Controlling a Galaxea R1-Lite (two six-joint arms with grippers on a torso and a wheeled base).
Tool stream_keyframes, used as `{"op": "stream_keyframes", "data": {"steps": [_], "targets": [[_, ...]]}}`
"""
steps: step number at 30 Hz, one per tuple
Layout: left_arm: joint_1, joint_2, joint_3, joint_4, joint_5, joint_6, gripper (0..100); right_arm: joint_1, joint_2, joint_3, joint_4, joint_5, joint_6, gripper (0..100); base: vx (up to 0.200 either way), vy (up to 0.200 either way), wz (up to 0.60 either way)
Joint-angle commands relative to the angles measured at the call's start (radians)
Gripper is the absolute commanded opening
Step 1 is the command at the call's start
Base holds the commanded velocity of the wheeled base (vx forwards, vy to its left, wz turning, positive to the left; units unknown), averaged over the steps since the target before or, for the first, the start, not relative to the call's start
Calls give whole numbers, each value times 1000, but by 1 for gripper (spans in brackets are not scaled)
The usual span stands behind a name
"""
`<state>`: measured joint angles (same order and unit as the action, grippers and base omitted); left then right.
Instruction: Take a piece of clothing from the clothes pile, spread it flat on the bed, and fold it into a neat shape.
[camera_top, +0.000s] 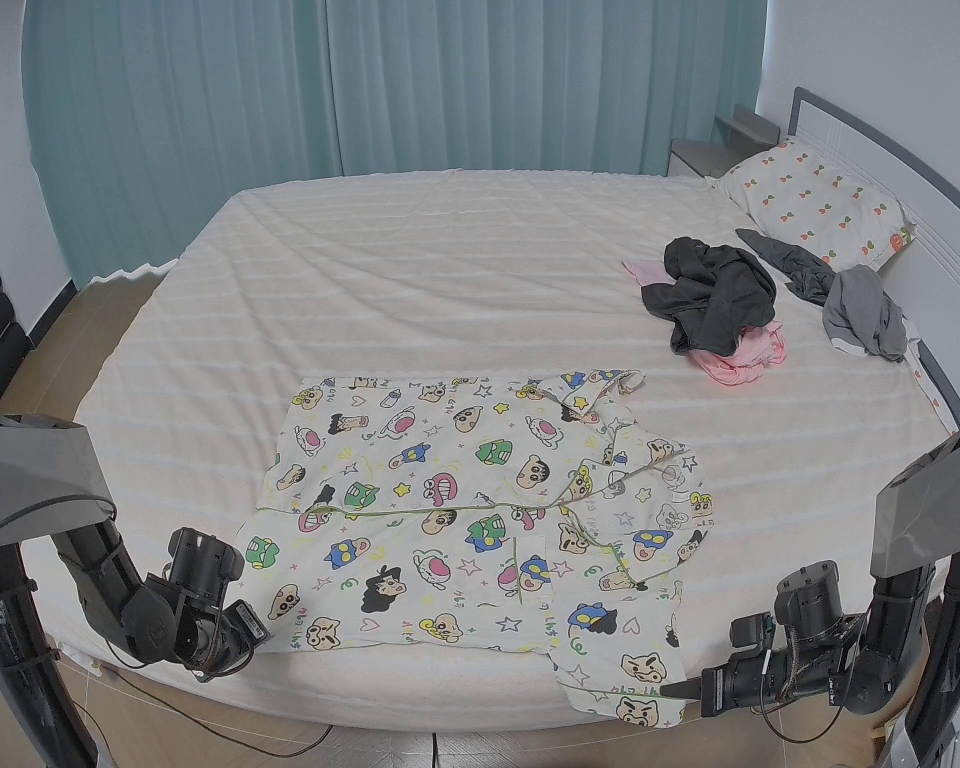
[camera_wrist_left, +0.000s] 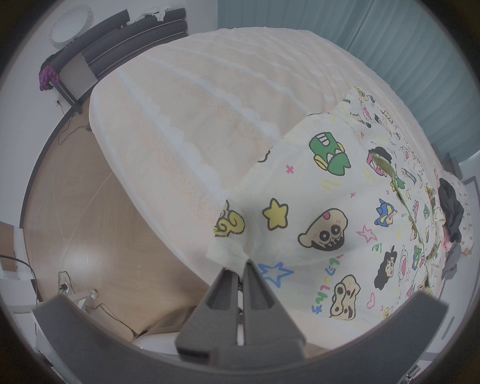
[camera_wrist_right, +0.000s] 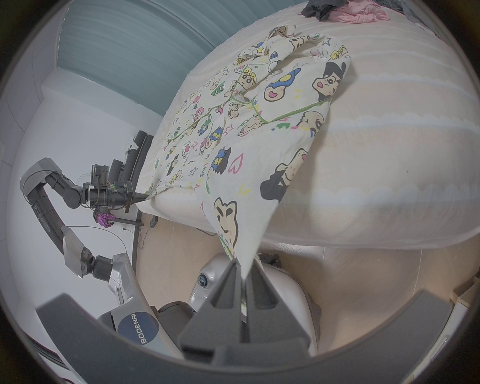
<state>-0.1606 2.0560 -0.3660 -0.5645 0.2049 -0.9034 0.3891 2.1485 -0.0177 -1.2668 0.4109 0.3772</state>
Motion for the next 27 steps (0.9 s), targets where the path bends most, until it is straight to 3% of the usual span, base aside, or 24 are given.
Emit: {"op": "stream_keyframes", "data": {"steps": [1, 4, 5, 7, 8, 12, 17, 22, 27], "targets": [[-10, -2, 13, -3, -4, -2, 0, 0, 1, 18, 3, -1, 2, 0, 0, 0, 0], [-13, 0, 13, -5, -7, -2, 0, 0, 1, 18, 3, -1, 0, 0, 0, 0, 0], [-13, 0, 13, -6, -13, -2, 100, 0, 1, 18, 6, -3, 0, 0, 0, 0, 0], [-14, -7, 13, -6, -30, -5, 100, 0, -1, 18, 15, -3, 0, 0, 0, 0, 0], [-16, -8, 13, -6, -35, -5, 100, 2, -1, 18, 15, -3, 2, 100, 0, 0, 0], [-14, -23, 18, -6, -36, -6, 100, -4, -12, 18, 17, -12, 6, 100, 0, 0, 0], [-8, -145, 58, -3, -176, -20, 100, -38, -87, 18, 18, -60, 20, 100, 0, 0, 0], [3, -352, 58, 3, -252, -83, 100, -44, -237, 18, 0, -60, 118, 100, 0, 0, 0], [12, -448, 42, 3, -302, -115, 100, -47, -322, -2, -23, -60, 147, 100, 0, 0, 0]]}}
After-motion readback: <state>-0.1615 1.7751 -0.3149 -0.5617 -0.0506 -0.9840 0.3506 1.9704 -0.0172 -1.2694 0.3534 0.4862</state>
